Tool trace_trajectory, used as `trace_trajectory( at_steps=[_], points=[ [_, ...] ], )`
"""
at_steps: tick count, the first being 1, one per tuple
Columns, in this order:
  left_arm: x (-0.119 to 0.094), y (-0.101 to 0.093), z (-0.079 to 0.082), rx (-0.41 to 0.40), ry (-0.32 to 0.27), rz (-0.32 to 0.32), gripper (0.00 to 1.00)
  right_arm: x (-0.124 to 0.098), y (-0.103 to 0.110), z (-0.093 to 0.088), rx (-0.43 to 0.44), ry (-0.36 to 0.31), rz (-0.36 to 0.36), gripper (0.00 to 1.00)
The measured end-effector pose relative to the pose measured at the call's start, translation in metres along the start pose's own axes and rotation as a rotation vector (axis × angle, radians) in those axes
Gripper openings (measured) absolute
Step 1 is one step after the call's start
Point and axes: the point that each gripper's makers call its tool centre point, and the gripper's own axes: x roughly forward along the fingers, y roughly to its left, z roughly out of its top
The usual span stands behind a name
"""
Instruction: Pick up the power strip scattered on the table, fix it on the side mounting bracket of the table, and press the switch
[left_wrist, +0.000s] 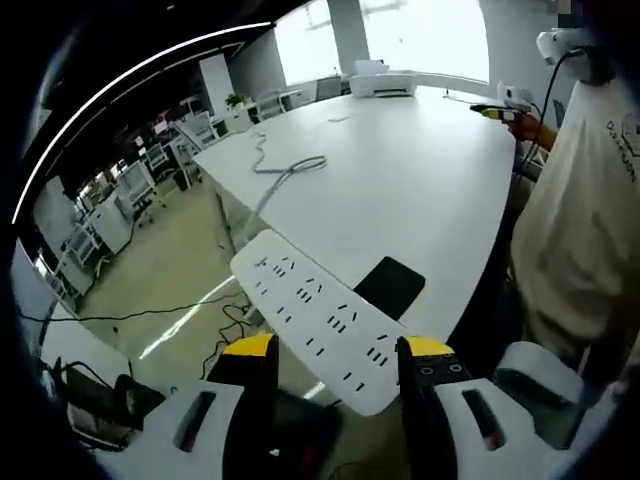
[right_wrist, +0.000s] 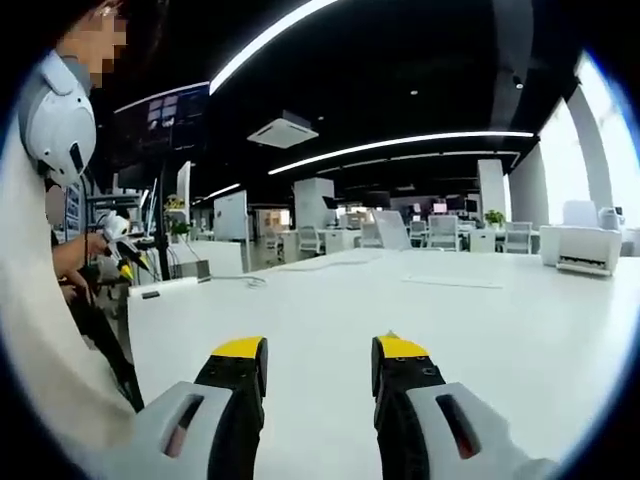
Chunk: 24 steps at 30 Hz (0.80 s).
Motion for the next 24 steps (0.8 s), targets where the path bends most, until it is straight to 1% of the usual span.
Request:
trace_trajectory(
  at_steps=[9,11,13,18,24],
  points=[
    [0.007,0.000,0.001,0.027,0.040,-0.039,0.52,0.002,0.010,0.000,-0.025,0.016,0.042,0.38],
    [0.009,-0.001,-0.001,0.032,0.057,-0.049,0.52,0.003,0.012,-0.001,-0.029,0.021,0.050,0.38],
    [0.011,0.000,-0.005,0.042,0.079,-0.055,0.52,0.003,0.013,-0.001,-0.032,0.025,0.053,0.38],
    [0.014,-0.001,-0.005,0.051,0.100,-0.074,0.52,0.004,0.015,-0.001,-0.031,0.028,0.059,0.38],
    [0.017,-0.004,-0.009,0.057,0.140,-0.116,0.52,0.004,0.013,-0.002,-0.028,0.027,0.056,0.38]
  ],
)
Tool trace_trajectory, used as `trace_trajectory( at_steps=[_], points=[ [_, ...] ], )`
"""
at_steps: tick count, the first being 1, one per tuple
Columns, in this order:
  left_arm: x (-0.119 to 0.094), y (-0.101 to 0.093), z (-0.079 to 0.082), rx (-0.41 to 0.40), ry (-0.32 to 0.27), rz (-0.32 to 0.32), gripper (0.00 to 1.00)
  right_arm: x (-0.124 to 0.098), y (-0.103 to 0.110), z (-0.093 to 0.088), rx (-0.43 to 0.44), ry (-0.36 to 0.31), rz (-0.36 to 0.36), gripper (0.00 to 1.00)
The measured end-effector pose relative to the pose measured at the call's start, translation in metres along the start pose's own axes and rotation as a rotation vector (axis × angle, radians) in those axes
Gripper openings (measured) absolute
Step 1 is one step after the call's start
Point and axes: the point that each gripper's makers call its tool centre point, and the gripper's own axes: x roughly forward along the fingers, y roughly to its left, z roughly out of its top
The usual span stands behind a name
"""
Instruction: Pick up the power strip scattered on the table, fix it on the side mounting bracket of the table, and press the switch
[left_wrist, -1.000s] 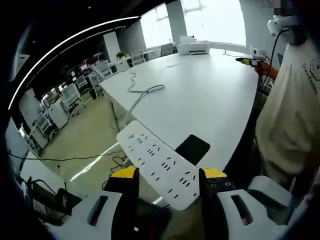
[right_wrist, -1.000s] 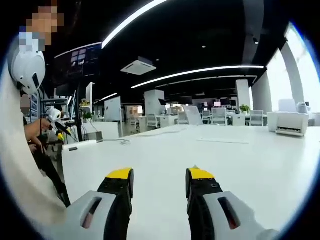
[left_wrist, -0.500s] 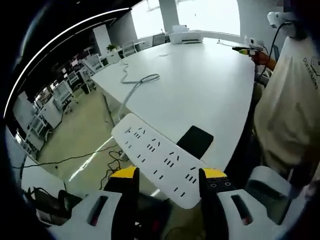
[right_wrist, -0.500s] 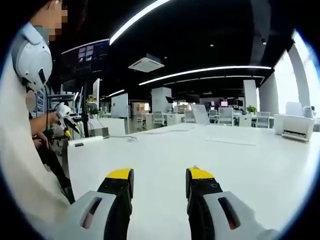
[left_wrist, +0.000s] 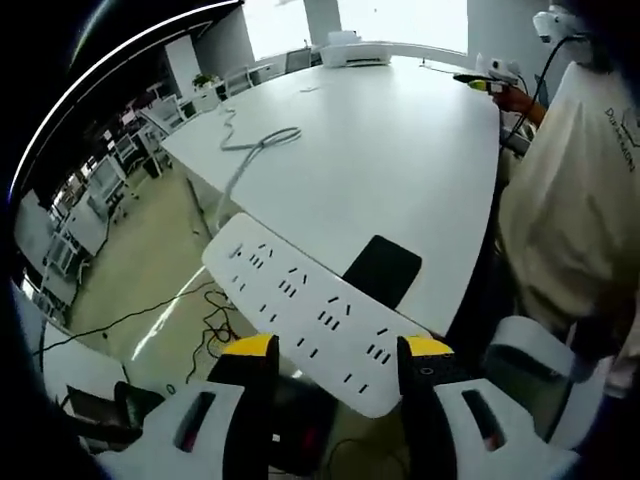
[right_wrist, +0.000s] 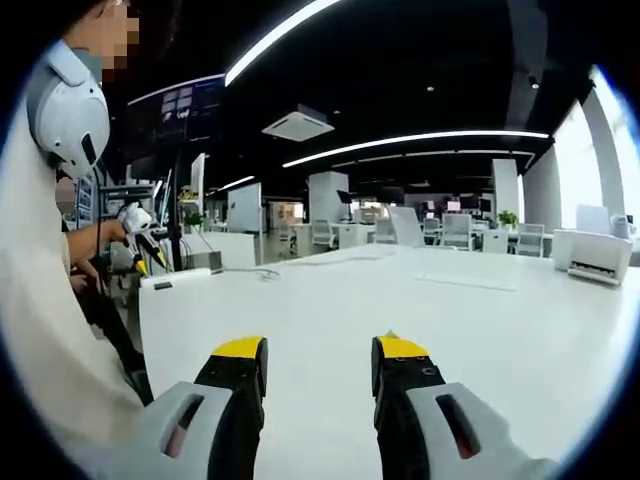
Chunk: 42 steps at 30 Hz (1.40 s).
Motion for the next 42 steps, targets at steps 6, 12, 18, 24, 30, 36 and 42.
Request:
trace_trajectory(
  at_steps=[6,12,18,24,30,36,42],
  points=[
    [0.002,-0.001,-0.003,-0.001,0.035,-0.022,0.52,-0.001,-0.002,-0.002,0.005,0.000,-0.006,0.38],
    [0.001,-0.001,-0.006,-0.013,0.054,-0.048,0.49,-0.002,-0.004,-0.004,0.014,-0.001,-0.013,0.37],
    [0.001,-0.001,-0.008,-0.007,0.070,-0.070,0.47,-0.002,-0.005,-0.005,0.018,-0.001,-0.015,0.37],
    [0.002,0.000,-0.010,-0.020,0.082,-0.093,0.45,-0.001,-0.004,-0.004,0.018,-0.001,-0.016,0.37],
    [0.004,0.000,-0.011,-0.022,0.101,-0.112,0.46,0.000,-0.002,-0.005,0.011,0.006,-0.016,0.37],
    [0.005,0.001,-0.012,-0.037,0.116,-0.140,0.45,0.001,0.000,-0.004,0.007,0.008,-0.018,0.37],
    [0.007,-0.001,-0.012,-0.073,0.126,-0.158,0.45,0.002,0.002,-0.003,0.001,0.011,-0.015,0.37]
  ],
)
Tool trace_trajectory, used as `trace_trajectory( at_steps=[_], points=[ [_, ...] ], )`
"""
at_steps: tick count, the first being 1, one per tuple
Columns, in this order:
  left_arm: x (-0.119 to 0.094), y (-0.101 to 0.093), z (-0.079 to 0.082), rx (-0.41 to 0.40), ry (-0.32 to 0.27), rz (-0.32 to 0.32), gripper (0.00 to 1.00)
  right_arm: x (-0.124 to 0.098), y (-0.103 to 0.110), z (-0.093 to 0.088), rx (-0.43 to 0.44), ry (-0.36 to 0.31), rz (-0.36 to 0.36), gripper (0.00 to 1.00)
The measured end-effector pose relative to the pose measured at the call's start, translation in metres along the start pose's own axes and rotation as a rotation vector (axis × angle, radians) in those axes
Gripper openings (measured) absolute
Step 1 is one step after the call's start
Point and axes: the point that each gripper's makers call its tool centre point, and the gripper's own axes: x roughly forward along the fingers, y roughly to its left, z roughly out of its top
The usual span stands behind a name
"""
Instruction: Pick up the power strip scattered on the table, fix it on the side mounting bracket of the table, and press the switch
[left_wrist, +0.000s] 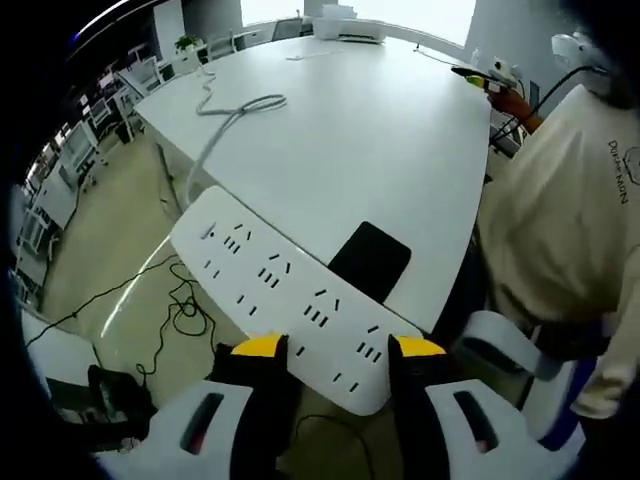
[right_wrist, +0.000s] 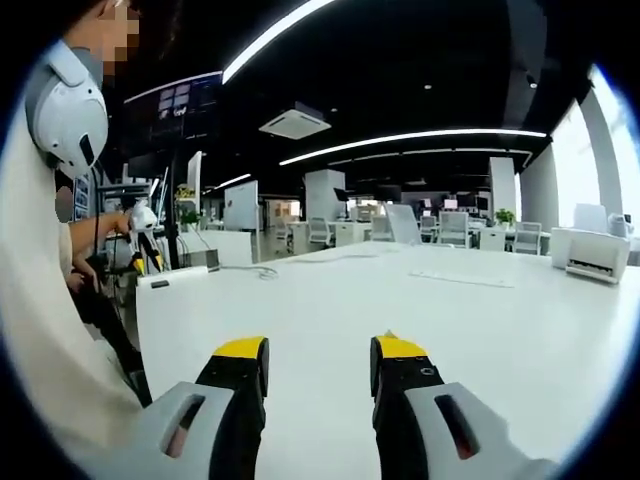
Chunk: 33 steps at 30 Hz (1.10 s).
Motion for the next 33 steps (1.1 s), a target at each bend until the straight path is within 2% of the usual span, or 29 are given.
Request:
trace_trajectory(
  at_steps=[6,19,33],
  points=[
    [0.001,-0.001,0.001,-0.004,0.005,-0.009,0.46,0.001,0.000,0.001,-0.007,0.004,-0.005,0.37],
    [0.002,-0.002,0.002,-0.009,0.052,-0.007,0.45,0.007,0.000,0.010,0.002,-0.014,0.004,0.37],
    [0.002,-0.002,0.001,-0.007,0.047,-0.006,0.45,0.015,-0.004,0.027,-0.027,0.008,0.023,0.33]
  ],
)
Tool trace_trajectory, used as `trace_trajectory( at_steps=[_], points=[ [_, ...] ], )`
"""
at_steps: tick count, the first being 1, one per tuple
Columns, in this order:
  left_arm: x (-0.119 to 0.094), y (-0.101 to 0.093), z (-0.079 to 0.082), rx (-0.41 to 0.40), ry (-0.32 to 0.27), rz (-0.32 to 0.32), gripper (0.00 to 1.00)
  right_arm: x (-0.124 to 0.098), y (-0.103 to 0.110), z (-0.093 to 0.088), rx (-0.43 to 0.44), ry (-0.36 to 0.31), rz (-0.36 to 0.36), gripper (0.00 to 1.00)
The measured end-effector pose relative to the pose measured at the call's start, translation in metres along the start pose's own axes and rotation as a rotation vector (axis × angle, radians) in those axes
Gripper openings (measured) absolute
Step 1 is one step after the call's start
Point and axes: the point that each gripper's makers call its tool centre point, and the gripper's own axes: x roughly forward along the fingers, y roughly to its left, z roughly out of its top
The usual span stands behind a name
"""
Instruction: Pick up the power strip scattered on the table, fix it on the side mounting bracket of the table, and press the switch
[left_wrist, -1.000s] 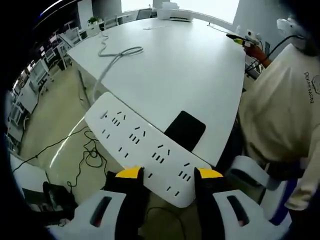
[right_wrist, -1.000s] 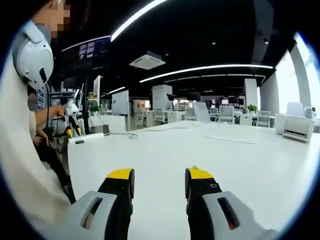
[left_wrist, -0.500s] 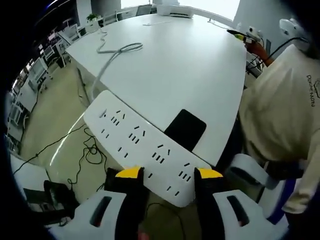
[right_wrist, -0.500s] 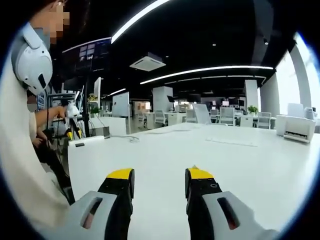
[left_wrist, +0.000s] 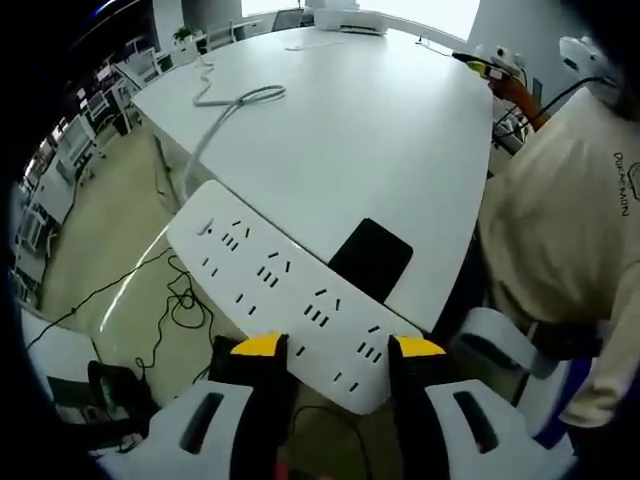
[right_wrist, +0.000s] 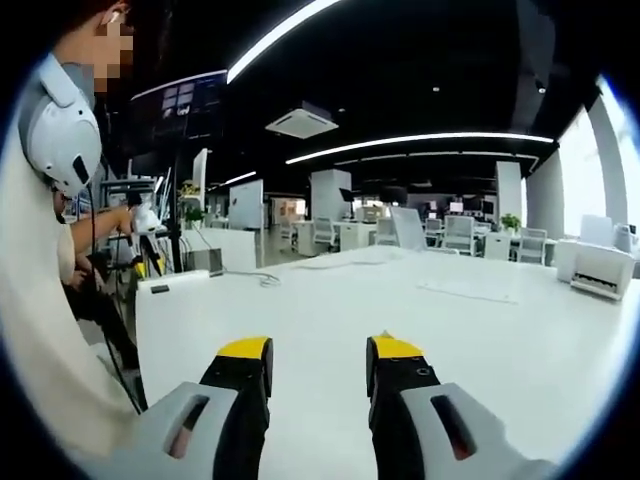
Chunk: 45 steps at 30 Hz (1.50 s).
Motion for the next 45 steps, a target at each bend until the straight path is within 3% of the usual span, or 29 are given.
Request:
trace_trajectory(
  at_steps=[13,22,41,45],
  points=[
    [0.002,0.002,0.000,0.012,0.056,-0.001,0.45,0.016,0.005,0.017,0.009,-0.005,0.055,0.23],
    [0.002,0.001,-0.001,0.010,0.063,0.001,0.45,0.029,0.011,0.035,0.024,-0.021,0.105,0.15],
    [0.002,0.001,0.000,0.010,0.066,0.002,0.45,0.056,0.025,0.063,-0.034,0.004,0.217,0.09],
    [0.002,0.001,-0.001,0.009,0.065,0.003,0.45,0.062,0.032,0.067,-0.051,0.009,0.244,0.02]
  ],
)
